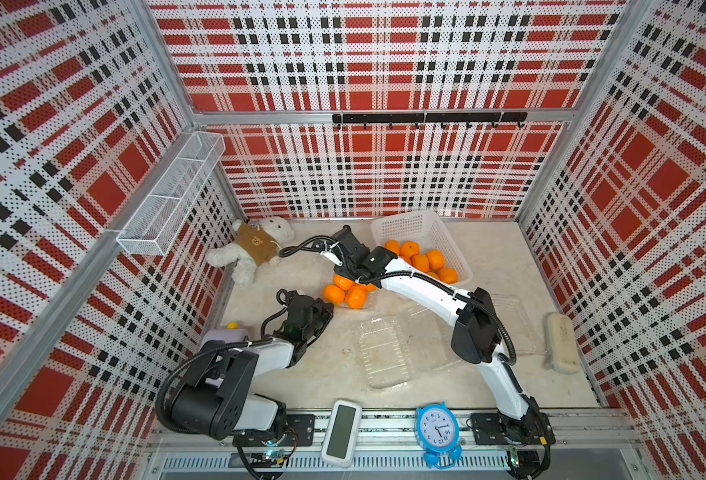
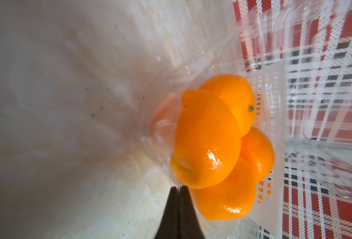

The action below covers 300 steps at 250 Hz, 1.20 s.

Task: Take oranges out of containers
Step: Open the packing box at the center of the board.

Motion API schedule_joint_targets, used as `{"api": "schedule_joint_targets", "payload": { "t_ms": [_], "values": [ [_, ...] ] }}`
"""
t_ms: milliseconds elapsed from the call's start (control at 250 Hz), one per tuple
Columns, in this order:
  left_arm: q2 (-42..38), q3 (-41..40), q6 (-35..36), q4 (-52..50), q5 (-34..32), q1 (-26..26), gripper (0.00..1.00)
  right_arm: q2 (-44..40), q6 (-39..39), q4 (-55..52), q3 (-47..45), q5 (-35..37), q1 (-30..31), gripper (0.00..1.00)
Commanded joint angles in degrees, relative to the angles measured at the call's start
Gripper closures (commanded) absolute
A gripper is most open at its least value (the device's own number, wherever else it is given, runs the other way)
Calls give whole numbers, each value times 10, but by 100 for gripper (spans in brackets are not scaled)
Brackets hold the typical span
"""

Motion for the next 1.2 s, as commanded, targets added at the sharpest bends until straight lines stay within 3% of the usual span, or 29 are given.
{"api": "schedule_joint_targets", "payload": {
  "t_ms": [0, 180, 252, 488, 664, 832, 976, 1197],
  "values": [
    [-49, 2, 28, -94, -12, 16, 99, 37, -37, 44, 58, 48, -7, 0],
    [-130, 8, 53, -191, -23, 40, 77, 73, -17, -23, 177, 48, -21, 0],
    [-159, 10, 64, -225, -30, 46, 71, 56, -19, -18, 159, 29, -21, 0],
    [-219, 4, 84, -286, -24, 77, 65, -2, 21, -16, 104, 25, -32, 0],
    [-257, 44, 132, -352, -31, 79, 56, -43, 79, -51, 91, 4, -40, 0],
    [-298, 114, 202, -435, -46, 87, 42, -101, 192, -74, 35, -103, -40, 0],
    [-319, 175, 262, -503, -50, 112, 22, -131, 315, -46, -37, -180, -40, 0],
    [-321, 242, 351, -563, 15, 181, 5, -66, 510, -71, -29, -172, -41, 1]
  ]
}}
